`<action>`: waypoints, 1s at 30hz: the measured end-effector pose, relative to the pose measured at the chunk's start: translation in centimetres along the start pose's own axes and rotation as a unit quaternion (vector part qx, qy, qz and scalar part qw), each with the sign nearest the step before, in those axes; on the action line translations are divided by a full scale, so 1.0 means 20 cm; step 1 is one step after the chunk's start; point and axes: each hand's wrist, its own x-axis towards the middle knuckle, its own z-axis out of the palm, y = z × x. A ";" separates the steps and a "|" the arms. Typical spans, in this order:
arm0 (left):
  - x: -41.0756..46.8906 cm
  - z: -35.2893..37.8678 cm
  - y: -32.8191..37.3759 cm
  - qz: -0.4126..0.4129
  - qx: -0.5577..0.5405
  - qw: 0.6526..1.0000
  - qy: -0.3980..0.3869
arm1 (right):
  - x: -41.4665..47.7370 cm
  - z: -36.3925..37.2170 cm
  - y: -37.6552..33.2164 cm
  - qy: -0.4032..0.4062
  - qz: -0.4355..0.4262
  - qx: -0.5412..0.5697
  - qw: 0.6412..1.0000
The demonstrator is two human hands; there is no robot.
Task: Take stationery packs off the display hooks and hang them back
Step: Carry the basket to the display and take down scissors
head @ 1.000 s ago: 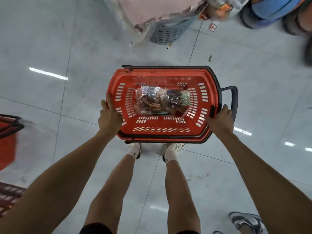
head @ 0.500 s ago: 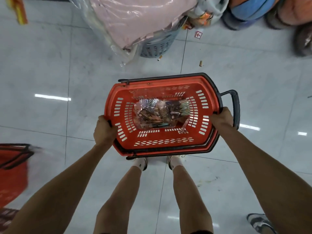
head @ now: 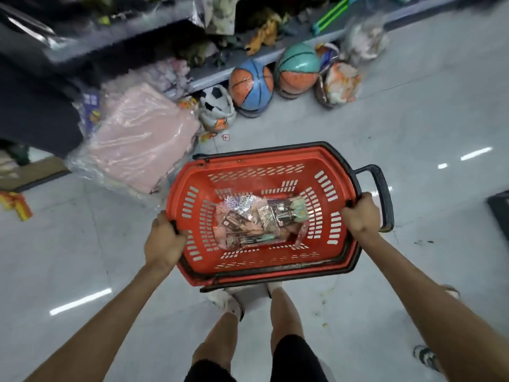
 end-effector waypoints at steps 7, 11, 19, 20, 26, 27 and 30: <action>-0.13 -0.33 0.99 0.128 0.034 0.991 0.004 | -0.10 -0.91 0.13 0.091 -0.038 0.054 0.994; -0.23 -0.45 1.57 0.206 0.030 0.978 0.015 | -0.13 -1.41 0.21 0.132 -0.070 0.021 0.989; -0.46 -0.57 2.66 0.335 0.071 0.937 0.065 | -0.06 -2.23 0.34 0.256 -0.042 0.030 0.965; -0.48 -0.58 2.79 0.348 0.075 0.932 0.070 | -0.05 -2.32 0.34 0.268 -0.034 0.035 0.962; -0.52 -0.59 3.56 0.432 0.139 0.886 0.098 | 0.07 -2.80 0.36 0.319 -0.004 0.062 0.946; -0.54 -0.59 3.68 0.443 0.141 0.879 0.103 | 0.10 -2.86 0.36 0.330 0.005 0.067 0.942; -0.54 -0.59 4.03 0.470 0.156 0.862 0.110 | 0.20 -3.03 0.33 0.358 0.036 0.088 0.929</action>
